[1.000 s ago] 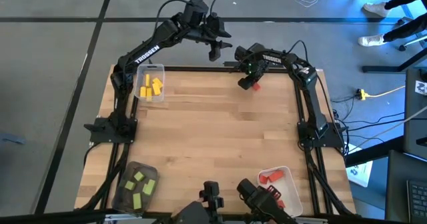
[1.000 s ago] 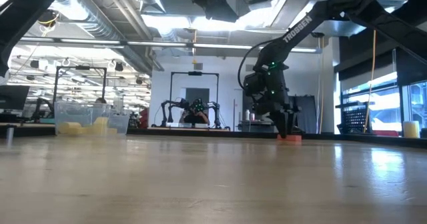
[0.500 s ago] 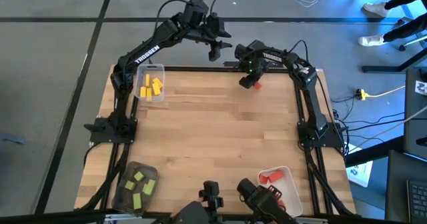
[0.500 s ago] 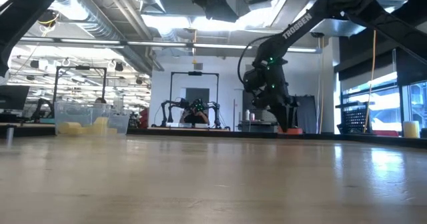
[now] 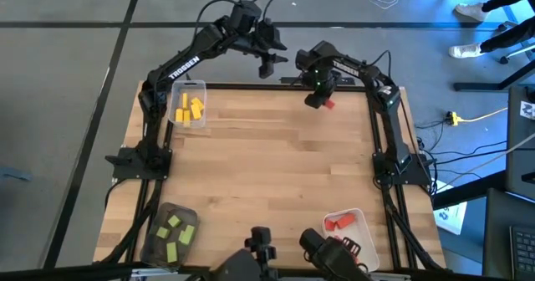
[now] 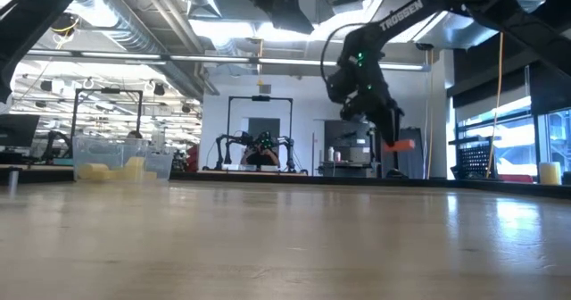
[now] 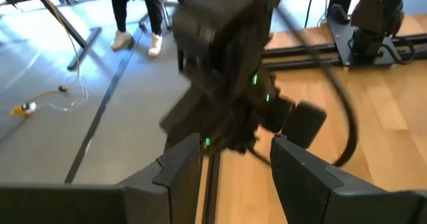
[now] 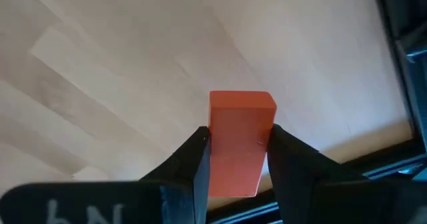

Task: Sort & place blocks by color
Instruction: Put the orange block into the white bin

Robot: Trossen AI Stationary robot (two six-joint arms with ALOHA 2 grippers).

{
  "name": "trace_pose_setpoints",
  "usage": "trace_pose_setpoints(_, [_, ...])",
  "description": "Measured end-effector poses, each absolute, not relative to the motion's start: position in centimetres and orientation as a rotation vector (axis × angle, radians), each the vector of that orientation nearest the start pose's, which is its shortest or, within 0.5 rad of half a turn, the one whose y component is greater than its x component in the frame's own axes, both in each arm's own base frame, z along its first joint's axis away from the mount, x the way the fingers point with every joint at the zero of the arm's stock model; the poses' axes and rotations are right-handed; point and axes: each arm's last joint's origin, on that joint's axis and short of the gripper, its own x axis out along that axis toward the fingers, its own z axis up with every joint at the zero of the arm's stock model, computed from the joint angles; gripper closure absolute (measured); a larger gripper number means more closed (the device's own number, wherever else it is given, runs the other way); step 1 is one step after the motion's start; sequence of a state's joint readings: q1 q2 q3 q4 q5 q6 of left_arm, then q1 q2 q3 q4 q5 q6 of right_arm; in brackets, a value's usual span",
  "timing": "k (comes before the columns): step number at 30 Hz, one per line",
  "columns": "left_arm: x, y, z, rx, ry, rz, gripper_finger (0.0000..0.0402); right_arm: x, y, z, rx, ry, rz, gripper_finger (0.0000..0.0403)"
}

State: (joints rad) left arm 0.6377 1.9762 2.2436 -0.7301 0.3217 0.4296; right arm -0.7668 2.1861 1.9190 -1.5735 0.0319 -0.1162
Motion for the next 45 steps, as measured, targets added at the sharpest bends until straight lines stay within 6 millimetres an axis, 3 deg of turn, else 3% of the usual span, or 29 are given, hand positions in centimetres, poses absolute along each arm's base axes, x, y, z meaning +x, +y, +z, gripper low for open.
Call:
trace_pose_setpoints(5, [34.7,25.2,42.3,0.198,0.501,0.218,0.0231,27.8,-26.9,23.9,0.579,1.728,-0.471,0.0286])
trace_pose_setpoints(13, [34.5,25.3,42.2,0.21,0.519,0.242,0.0231,24.8,-24.0,29.4,0.536,1.608,-0.518,0.0286])
trace_pose_setpoints(20, [34.5,25.3,42.2,0.211,0.519,0.242,0.0231,21.8,-18.6,34.1,0.588,1.433,-0.524,0.0286])
trace_pose_setpoints(25, [34.5,25.3,42.2,0.211,0.518,0.239,0.0231,20.1,-13.9,35.8,0.725,1.313,-0.374,0.0286])
trace_pose_setpoints(34, [34.5,25.3,42.2,0.24,0.523,0.227,0.0231,17.5,-6.2,34.5,0.993,1.344,-0.158,0.0286])
trace_pose_setpoints(45, [34.5,25.3,42.2,0.261,0.525,0.219,0.0231,16.6,1.2,29.9,1.227,1.718,0.074,0.0286])
